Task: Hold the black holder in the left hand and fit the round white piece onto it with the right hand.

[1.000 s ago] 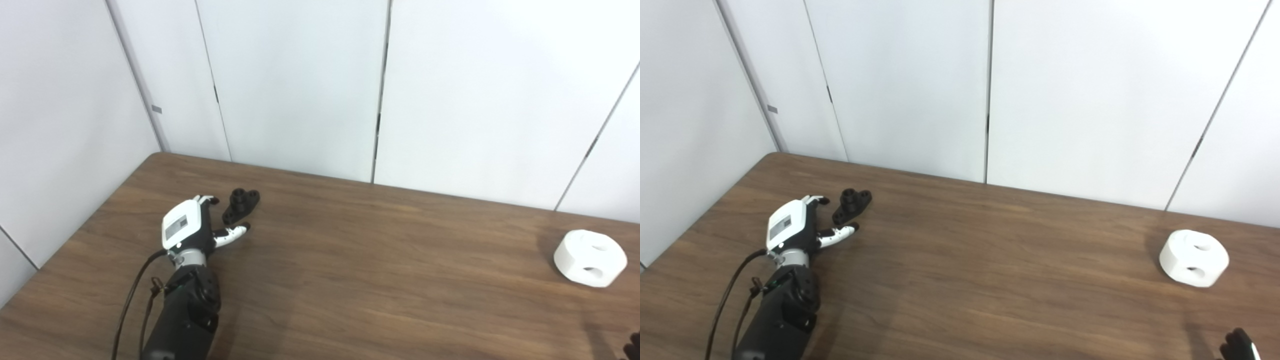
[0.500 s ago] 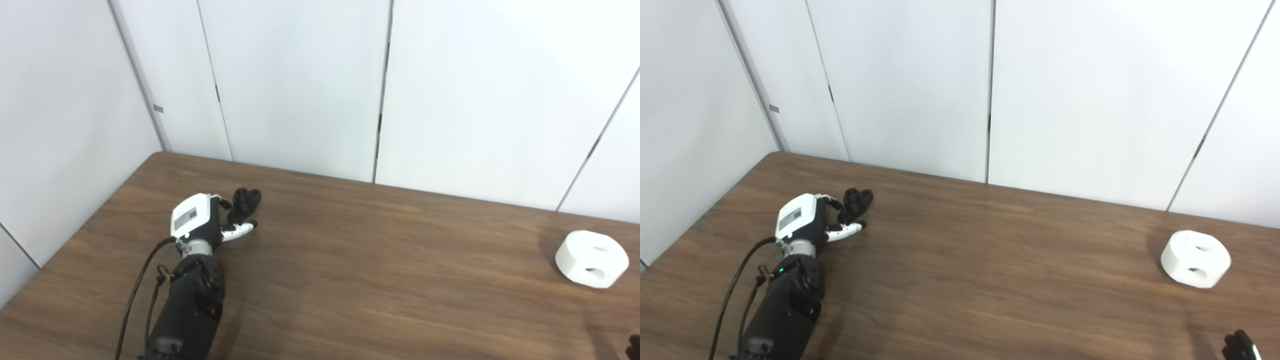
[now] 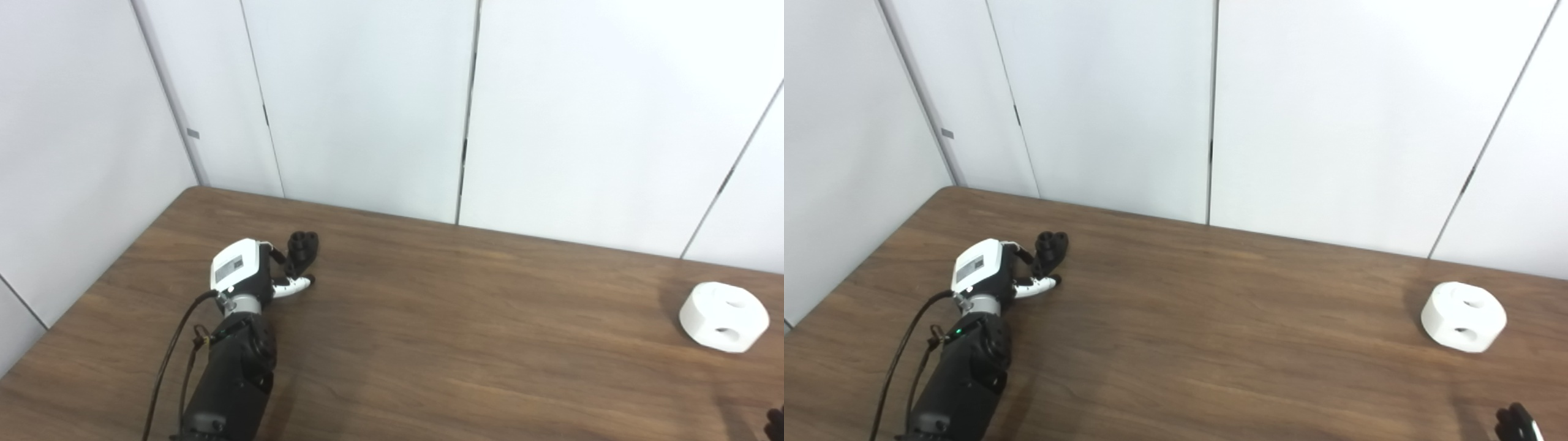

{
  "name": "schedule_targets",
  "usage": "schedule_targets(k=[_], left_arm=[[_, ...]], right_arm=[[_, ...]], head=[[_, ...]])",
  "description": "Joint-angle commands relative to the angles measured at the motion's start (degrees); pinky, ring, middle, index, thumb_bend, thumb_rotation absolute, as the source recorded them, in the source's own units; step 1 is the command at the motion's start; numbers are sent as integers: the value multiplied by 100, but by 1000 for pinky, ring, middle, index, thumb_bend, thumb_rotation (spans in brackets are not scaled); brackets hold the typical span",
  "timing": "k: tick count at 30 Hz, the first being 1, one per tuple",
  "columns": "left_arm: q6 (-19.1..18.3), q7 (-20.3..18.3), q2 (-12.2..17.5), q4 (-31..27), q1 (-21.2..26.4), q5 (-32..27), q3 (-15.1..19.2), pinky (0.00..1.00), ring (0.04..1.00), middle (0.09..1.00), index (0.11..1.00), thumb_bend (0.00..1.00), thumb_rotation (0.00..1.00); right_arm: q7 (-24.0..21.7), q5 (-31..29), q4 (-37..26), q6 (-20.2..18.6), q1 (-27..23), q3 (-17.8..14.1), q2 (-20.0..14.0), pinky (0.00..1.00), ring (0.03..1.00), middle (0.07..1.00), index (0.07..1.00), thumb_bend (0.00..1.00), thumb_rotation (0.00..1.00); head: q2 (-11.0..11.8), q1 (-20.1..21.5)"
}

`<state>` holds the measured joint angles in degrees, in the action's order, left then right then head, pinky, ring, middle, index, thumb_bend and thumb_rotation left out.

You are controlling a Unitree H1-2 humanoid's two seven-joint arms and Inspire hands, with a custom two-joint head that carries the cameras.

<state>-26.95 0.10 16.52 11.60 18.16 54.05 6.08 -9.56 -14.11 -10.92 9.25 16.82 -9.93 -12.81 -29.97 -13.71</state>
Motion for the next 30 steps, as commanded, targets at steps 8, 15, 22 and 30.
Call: schedule_targets(k=[8,15,22,30], left_arm=[[4,282,88,14,291,145,-20,950,926,862,655,765,354],[4,334,15,114,394,166,34,951,920,853,643,763,340],[4,416,79,398,540,211,-84,948,921,851,638,751,362],[4,403,123,510,633,159,-132,937,911,839,637,733,335]], right_arm=[[-99,-84,239,57,155,107,99,1000,1000,986,979,578,1000],[-63,-42,215,69,151,100,132,1000,1000,970,971,554,1000],[-37,13,211,66,156,109,144,1000,1000,970,965,588,995],[-25,24,229,86,151,110,158,1000,998,973,966,578,997]], head=[[0,-9],[4,-10],[4,10],[-1,24]])
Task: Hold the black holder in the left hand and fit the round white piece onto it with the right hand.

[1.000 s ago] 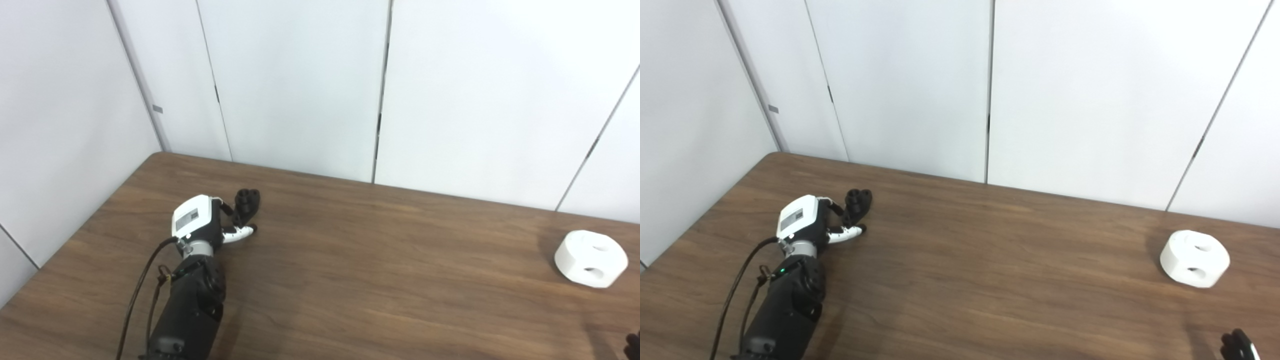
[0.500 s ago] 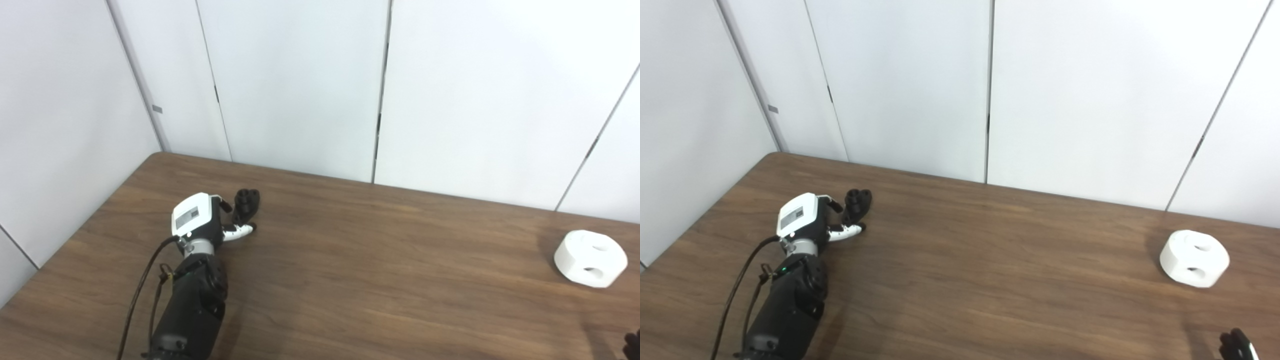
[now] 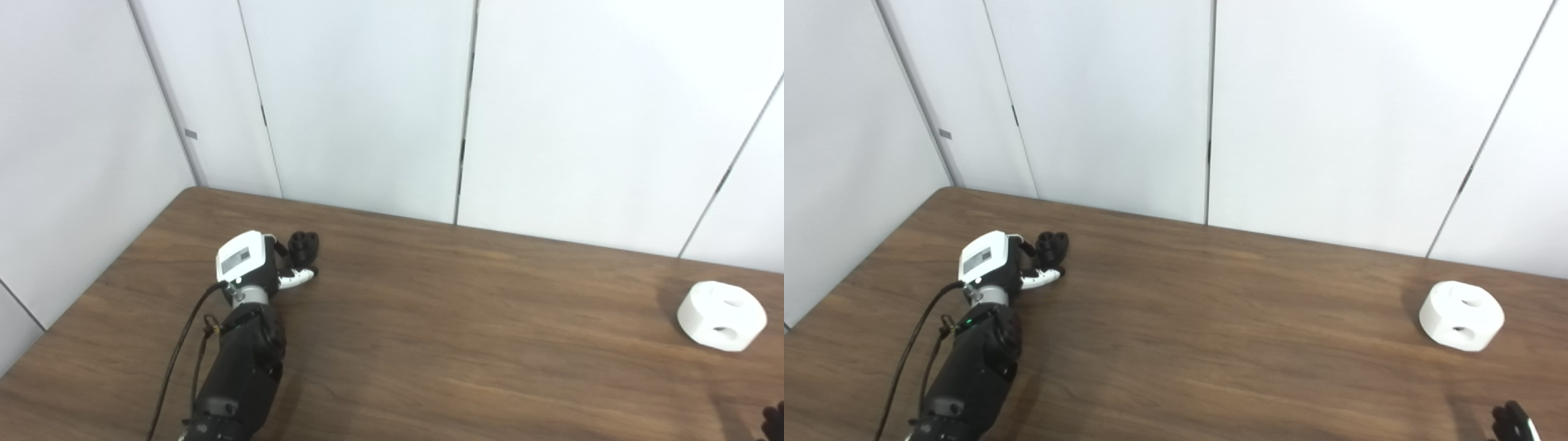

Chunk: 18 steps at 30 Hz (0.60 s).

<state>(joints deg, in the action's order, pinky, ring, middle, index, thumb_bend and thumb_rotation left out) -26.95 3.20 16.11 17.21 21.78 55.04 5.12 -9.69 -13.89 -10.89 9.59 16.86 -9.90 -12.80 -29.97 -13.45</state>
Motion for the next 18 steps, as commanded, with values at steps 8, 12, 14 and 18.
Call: schedule_targets(k=[8,12,14,18], left_arm=[[6,255,177,23,289,-35,-90,910,891,820,586,703,267],[19,438,223,26,259,-256,-168,907,869,784,491,520,69],[18,495,247,20,250,-339,-202,905,865,779,488,514,58],[16,529,314,-5,232,-472,-284,893,865,780,487,511,53]], right_arm=[[-16,-42,241,43,127,106,170,1000,996,967,964,581,973],[2,-59,246,66,122,90,191,1000,989,959,959,590,952],[8,-30,254,64,110,95,185,1000,988,958,959,589,955],[-2,-30,273,53,91,101,162,1000,989,958,960,598,961]], head=[[-10,-6],[-10,-6],[-23,-28],[-24,-40]])
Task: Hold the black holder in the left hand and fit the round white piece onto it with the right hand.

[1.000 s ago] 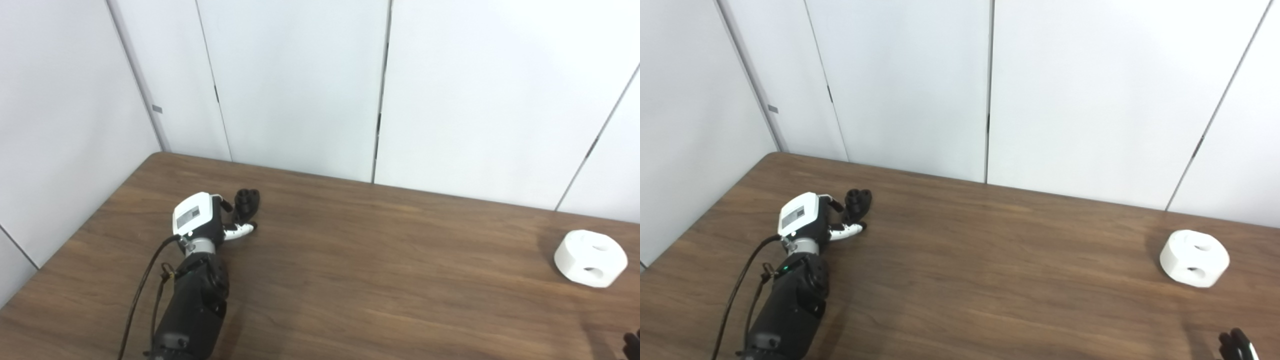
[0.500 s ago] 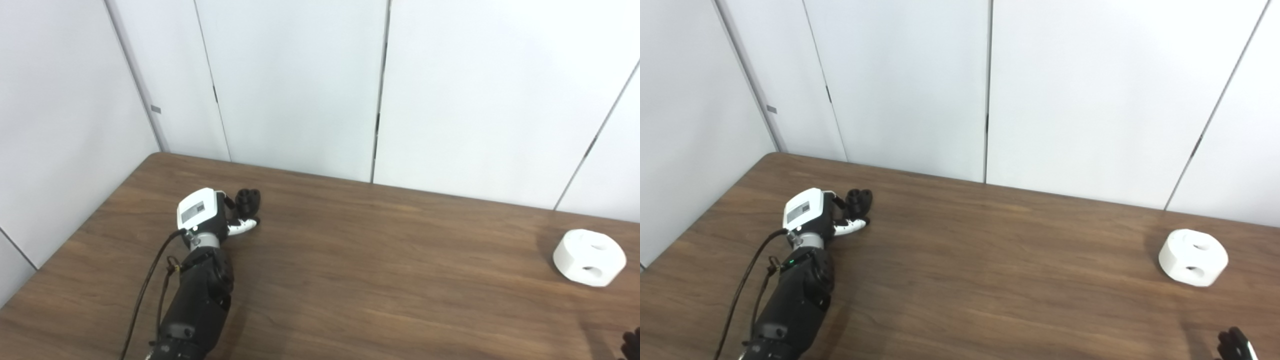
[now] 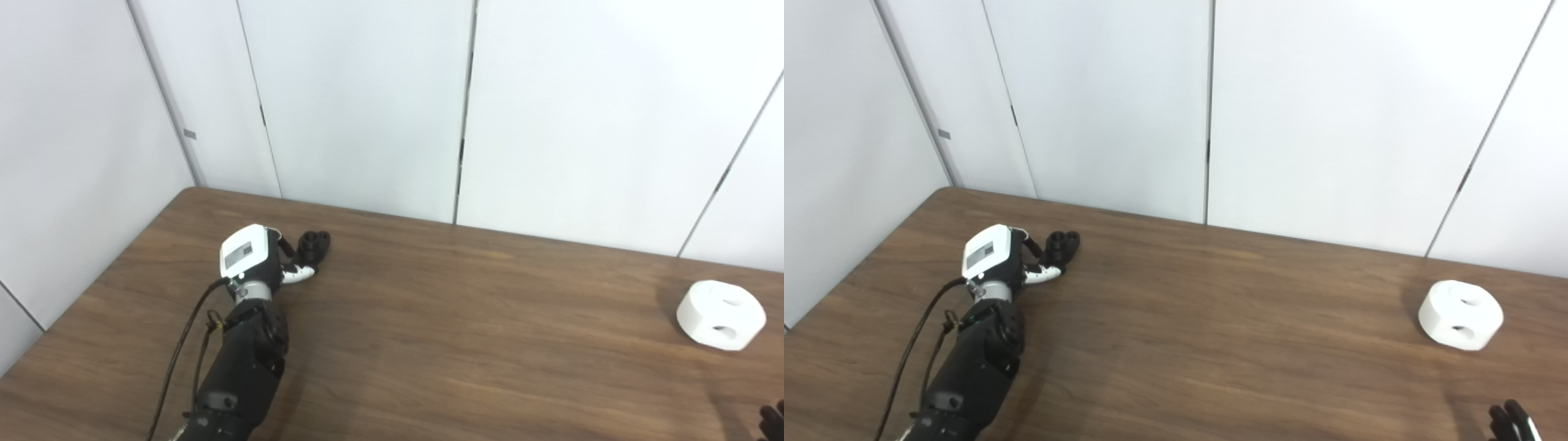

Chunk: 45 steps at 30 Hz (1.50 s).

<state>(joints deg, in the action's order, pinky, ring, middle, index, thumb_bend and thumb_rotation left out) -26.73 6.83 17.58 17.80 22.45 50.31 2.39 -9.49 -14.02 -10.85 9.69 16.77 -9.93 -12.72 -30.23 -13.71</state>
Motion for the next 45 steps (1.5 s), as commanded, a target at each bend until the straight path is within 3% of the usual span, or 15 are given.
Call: schedule_targets(k=[1,16,24,30,36,45], left_arm=[[-10,148,177,-80,163,-9,-22,888,864,781,488,510,53],[-16,-312,126,-603,4,-176,-24,858,866,793,492,503,53],[7,-595,114,-1464,-408,-507,-198,845,863,792,492,502,51],[112,-1010,196,-2297,-839,-818,-419,852,898,826,493,499,51],[625,-1480,421,-3102,-1369,-1294,-652,805,904,847,494,495,54],[795,-2130,524,-3963,-2008,-1435,-1148,824,935,874,494,497,50]], right_arm=[[-27,-15,284,52,92,106,146,1000,995,961,959,601,961],[-104,-96,383,114,14,109,134,1000,994,963,956,624,933],[-65,11,336,93,2,131,179,1000,982,957,957,614,940],[-81,5,314,75,-22,171,202,1000,998,969,956,596,944],[17,184,248,86,-41,213,272,1000,977,953,942,590,949],[166,385,74,-43,-61,286,379,1000,964,938,938,590,935]], head=[[4,-15],[-40,46],[-96,126],[-187,304],[-298,511],[-536,842]])
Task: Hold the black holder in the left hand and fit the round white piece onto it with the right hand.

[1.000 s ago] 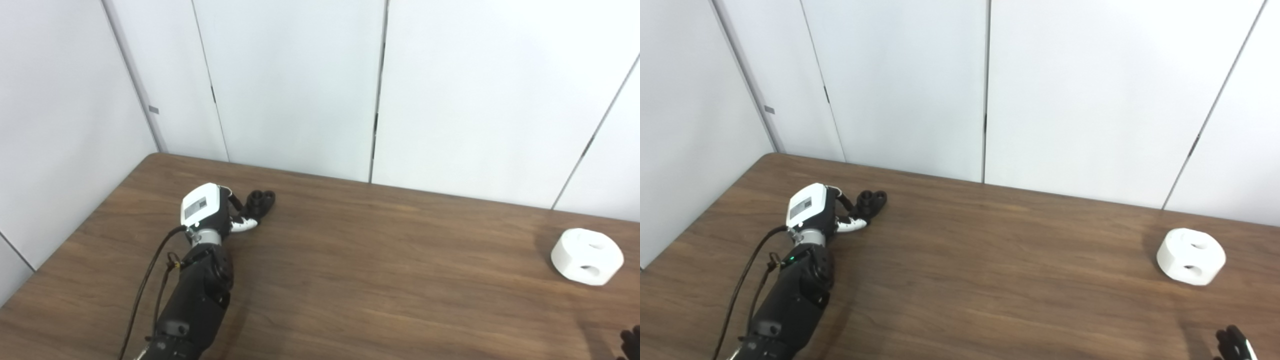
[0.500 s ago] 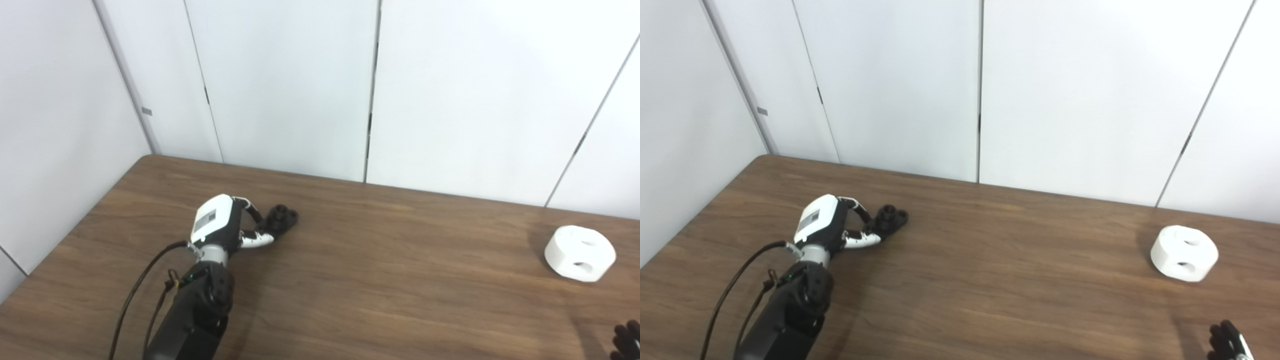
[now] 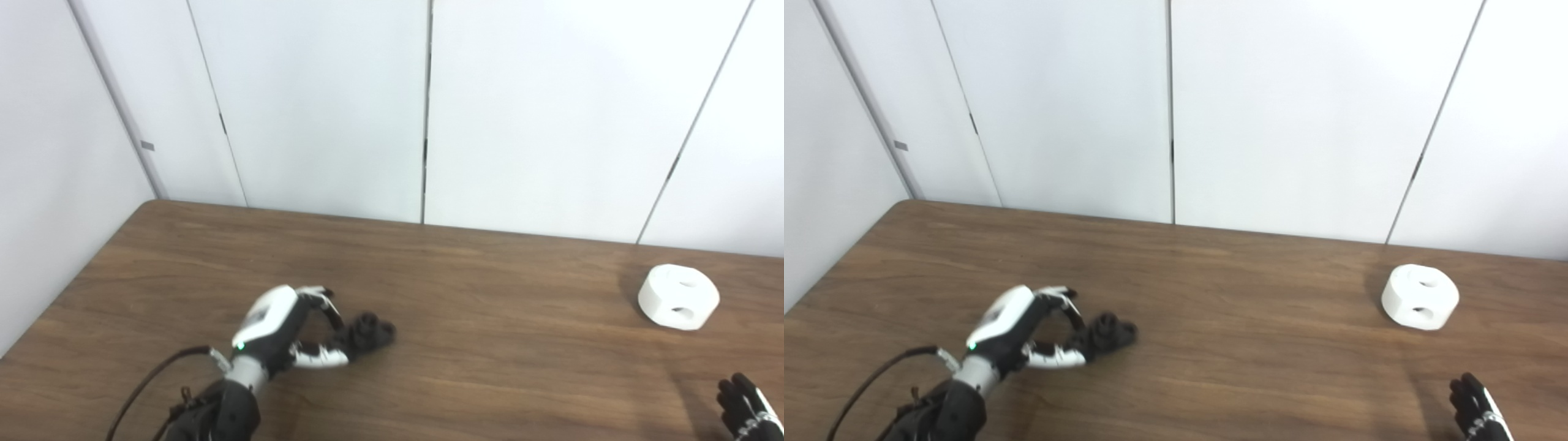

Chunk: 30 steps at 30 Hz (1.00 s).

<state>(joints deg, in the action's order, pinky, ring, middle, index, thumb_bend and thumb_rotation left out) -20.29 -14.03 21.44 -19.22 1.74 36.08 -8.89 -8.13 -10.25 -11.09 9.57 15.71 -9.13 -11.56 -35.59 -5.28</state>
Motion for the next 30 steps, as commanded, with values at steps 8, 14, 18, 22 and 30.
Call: schedule_targets(k=[8,14,18,22,30], left_arm=[[400,-357,110,-713,-525,90,-417,819,919,867,492,499,43],[637,-462,46,-667,-840,58,-668,813,923,873,492,499,42],[872,-358,-3,-591,-1023,253,-876,812,913,859,492,501,42],[1122,-230,-38,-471,-1117,389,-1010,883,907,847,492,502,40],[1409,-169,-129,-188,-1104,528,-1137,925,920,853,492,503,40]], right_arm=[[11,-13,-55,-51,115,277,315,1000,974,952,945,548,936],[102,115,-211,-233,153,300,372,1000,971,945,948,561,945],[136,135,-303,-318,175,311,402,1000,959,937,948,577,942],[150,152,-399,-424,212,331,396,1000,965,942,954,590,947],[182,217,-531,-542,250,348,353,1000,961,946,951,573,964]], head=[[-321,302],[-437,428],[-484,557],[-545,688],[-624,886]])
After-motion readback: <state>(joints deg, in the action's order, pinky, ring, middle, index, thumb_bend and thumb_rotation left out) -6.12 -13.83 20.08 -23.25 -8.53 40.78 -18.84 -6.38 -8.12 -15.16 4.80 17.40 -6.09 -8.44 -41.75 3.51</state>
